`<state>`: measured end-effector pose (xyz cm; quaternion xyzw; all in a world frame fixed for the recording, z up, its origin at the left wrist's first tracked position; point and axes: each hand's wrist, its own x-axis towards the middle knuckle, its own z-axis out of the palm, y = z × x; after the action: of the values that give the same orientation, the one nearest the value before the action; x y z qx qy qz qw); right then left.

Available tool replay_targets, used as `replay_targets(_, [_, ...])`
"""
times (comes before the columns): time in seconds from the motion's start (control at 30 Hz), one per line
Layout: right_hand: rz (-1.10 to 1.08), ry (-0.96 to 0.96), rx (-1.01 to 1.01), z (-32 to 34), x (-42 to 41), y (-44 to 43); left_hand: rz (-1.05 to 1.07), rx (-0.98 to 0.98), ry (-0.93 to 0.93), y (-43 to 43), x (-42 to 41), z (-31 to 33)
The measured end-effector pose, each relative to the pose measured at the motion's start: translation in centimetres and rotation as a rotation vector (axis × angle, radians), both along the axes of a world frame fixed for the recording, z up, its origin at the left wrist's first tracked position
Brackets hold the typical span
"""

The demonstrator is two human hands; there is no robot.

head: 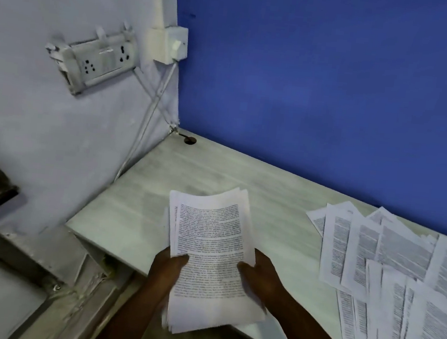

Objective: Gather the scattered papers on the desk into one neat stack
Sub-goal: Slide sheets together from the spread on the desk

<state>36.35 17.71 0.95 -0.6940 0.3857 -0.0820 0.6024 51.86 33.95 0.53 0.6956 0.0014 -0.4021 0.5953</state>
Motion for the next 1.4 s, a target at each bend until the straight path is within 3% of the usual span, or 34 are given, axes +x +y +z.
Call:
replay_targets(0.3, [0.052, 0.327, -0.202, -2.3, 2.1, -2.1, -0.063, 0.186, -0.150, -0.1, 3.0, 0.1])
replay_targets(0.57, [-0.090, 0.218, -0.120, -3.0, -2.5, -3.5, -0.083, 0.235, -0.368, -0.4, 0.6, -0.2])
replay_targets(0.87, [-0.349, 0.219, -0.074, -3.4, -13.4, -3.1, -0.348, 0.137, -0.297, -7.1, -7.4, -1.3])
replay_targets(1.13, [-0.484, 0.423, -0.367, -4.6, -24.1, -5.8, -0.636, 0.163, -0.296, -15.2, -15.5, -2.0])
replay_targets(1.27, [-0.499, 0.700, -0.503, -4.5, -27.5, -9.4, -0.711, 0.195, -0.317, -19.4, -19.2, -2.0])
replay_targets(1.4, [-0.527, 0.858, -0.479, -5.6, -29.9, -12.2, -0.758, 0.297, -0.329, -22.8, -23.4, -2.8])
